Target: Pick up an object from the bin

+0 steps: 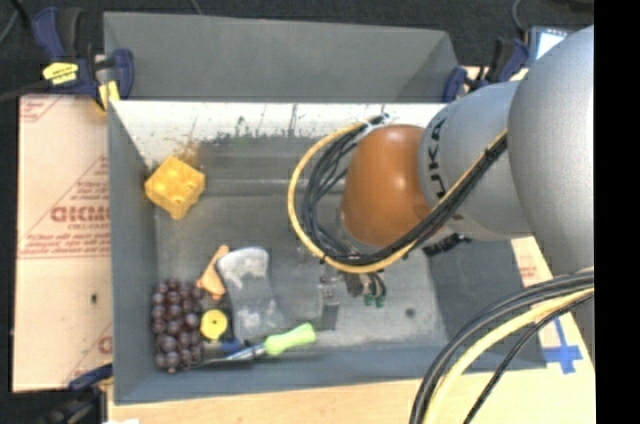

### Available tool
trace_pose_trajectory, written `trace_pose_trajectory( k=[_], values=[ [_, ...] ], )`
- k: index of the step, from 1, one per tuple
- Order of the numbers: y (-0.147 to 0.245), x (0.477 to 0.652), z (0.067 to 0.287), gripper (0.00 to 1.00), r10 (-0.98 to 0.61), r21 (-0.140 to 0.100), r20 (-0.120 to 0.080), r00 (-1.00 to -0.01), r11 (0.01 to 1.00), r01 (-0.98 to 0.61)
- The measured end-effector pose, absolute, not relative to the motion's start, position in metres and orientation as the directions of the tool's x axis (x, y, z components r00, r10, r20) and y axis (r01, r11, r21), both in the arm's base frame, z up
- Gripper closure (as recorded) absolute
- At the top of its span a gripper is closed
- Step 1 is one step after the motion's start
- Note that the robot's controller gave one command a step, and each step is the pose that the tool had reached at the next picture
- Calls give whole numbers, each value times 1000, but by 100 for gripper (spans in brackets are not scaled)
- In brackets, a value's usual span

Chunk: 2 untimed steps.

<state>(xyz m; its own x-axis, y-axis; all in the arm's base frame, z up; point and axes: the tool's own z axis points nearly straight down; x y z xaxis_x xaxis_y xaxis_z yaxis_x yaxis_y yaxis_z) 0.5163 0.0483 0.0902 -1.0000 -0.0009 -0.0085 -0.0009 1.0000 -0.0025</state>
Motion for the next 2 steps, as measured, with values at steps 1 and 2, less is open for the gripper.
trace_pose_trajectory(
  k=[1,2],
  values=[
    [80,514,81,0,-270,-5,-7,-963,963,-270],
    [94,518,80,0,-410,-6,-10,-912,912,-410]
  ],
)
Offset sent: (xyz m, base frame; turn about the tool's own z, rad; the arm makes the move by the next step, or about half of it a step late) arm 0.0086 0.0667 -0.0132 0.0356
